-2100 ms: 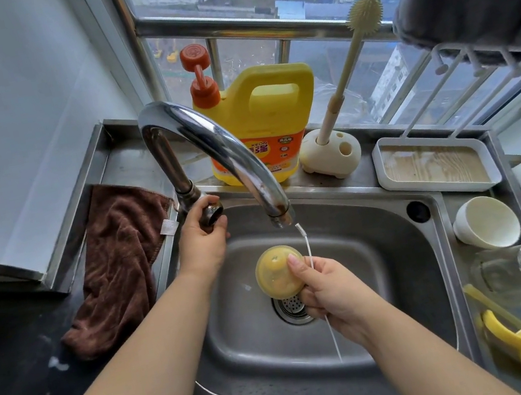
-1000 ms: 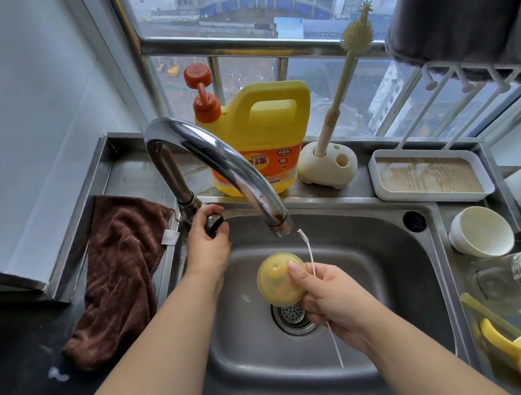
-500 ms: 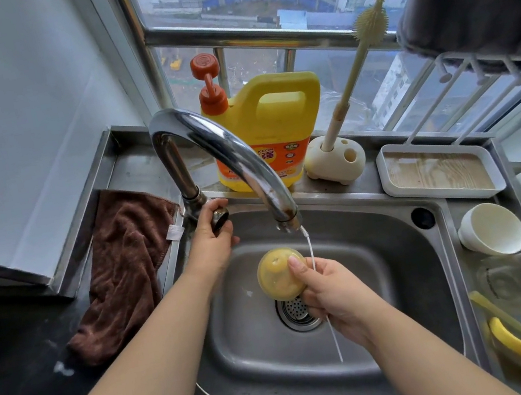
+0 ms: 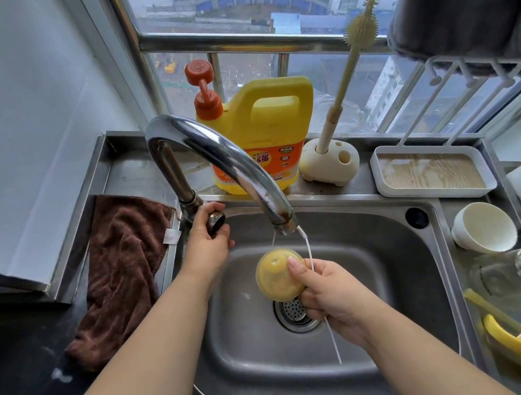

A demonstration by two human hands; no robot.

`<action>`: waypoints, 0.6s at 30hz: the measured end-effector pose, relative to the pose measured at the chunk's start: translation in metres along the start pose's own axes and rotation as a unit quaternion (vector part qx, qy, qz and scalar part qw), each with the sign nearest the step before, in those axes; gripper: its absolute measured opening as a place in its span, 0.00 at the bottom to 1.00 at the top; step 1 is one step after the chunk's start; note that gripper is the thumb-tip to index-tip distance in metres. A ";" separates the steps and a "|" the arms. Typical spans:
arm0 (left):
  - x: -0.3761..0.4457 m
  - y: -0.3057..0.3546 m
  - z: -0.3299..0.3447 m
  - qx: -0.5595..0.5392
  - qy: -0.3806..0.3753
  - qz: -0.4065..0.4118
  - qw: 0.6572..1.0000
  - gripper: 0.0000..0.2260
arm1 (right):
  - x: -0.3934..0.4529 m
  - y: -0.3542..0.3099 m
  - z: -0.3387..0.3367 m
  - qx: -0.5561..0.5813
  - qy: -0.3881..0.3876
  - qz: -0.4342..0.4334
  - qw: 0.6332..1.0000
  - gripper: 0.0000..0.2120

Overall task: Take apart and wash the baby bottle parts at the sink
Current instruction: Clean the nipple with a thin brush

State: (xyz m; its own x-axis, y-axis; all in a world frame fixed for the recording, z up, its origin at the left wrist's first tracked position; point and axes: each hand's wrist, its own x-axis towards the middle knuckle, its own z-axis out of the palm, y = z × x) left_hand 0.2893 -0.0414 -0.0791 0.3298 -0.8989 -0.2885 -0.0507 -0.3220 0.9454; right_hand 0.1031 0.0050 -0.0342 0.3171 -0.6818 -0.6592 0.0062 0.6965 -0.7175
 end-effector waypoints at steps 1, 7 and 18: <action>0.000 0.001 0.001 0.001 0.005 -0.001 1.000 0.20 | 0.000 0.000 0.000 0.002 -0.001 -0.002 1.000 0.10; -0.003 0.002 0.006 -0.004 0.040 -0.009 0.999 0.20 | -0.001 -0.001 0.002 0.002 -0.003 -0.008 1.000 0.10; -0.007 0.005 0.011 -0.030 0.065 -0.017 0.997 0.16 | -0.007 0.000 0.000 0.001 -0.006 -0.014 1.000 0.10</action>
State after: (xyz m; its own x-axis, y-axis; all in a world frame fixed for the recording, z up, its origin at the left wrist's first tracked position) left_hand 0.2767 -0.0393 -0.0742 0.4500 -0.8406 -0.3016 0.0171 -0.3296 0.9440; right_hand 0.1008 0.0099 -0.0294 0.3285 -0.6986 -0.6356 0.0168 0.6772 -0.7356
